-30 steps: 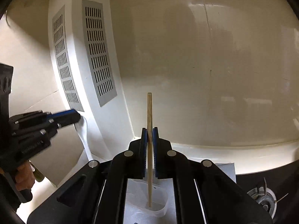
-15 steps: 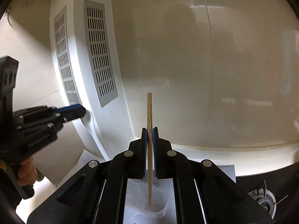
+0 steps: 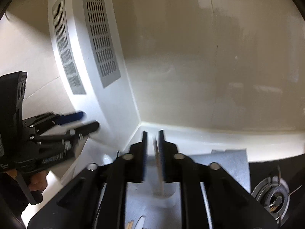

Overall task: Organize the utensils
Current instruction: 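Move the right gripper down toward the loose chopsticks and white knife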

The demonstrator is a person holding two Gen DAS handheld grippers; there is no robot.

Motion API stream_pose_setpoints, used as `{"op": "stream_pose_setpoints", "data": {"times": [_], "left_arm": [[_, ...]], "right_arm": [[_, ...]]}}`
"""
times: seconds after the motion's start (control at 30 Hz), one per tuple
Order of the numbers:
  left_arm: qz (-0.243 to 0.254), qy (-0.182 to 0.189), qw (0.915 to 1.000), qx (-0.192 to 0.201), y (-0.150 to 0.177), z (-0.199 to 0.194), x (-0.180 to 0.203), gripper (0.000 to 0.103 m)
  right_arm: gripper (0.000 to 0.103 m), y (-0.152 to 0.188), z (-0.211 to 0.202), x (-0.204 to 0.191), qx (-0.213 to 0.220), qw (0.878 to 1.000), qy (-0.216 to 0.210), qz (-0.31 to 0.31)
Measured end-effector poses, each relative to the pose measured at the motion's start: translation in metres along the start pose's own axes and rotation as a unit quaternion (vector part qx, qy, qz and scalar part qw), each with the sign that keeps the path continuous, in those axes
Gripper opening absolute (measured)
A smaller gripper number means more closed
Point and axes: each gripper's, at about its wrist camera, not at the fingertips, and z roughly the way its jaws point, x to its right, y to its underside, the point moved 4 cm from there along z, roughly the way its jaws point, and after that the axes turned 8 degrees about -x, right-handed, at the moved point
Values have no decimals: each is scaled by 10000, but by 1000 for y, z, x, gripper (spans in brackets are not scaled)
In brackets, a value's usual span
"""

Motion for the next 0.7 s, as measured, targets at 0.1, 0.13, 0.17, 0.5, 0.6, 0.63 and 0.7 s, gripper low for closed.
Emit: {"op": "stream_pose_setpoints", "data": {"times": [0.1, 0.13, 0.17, 0.5, 0.6, 0.63, 0.7], "left_arm": [[-158, 9, 9998, -78, 12, -2, -8, 82], [-217, 9, 9996, -169, 16, 0, -10, 82], [-279, 13, 9994, -203, 20, 0, -12, 82], [-642, -165, 9940, -869, 59, 1, -11, 86], [-676, -174, 9911, -1131, 80, 2, -2, 86], [-650, -186, 9900, -1237, 87, 3, 2, 86], [-615, -221, 9880, -1401, 104, 3, 8, 86]], "right_arm": [[51, 7, -4, -1, -16, 9999, -125, 39], [55, 8, -8, -1, 0, 9999, -120, 31], [57, 10, -11, 0, 31, 9999, -99, 31], [66, 55, -31, 0, -574, 9982, -144, 99], [66, 80, -29, -2, -922, 9956, -114, 85], [66, 90, -28, -2, -1034, 9945, -102, 103], [66, 106, -25, 0, -1210, 9926, -48, 131]]}}
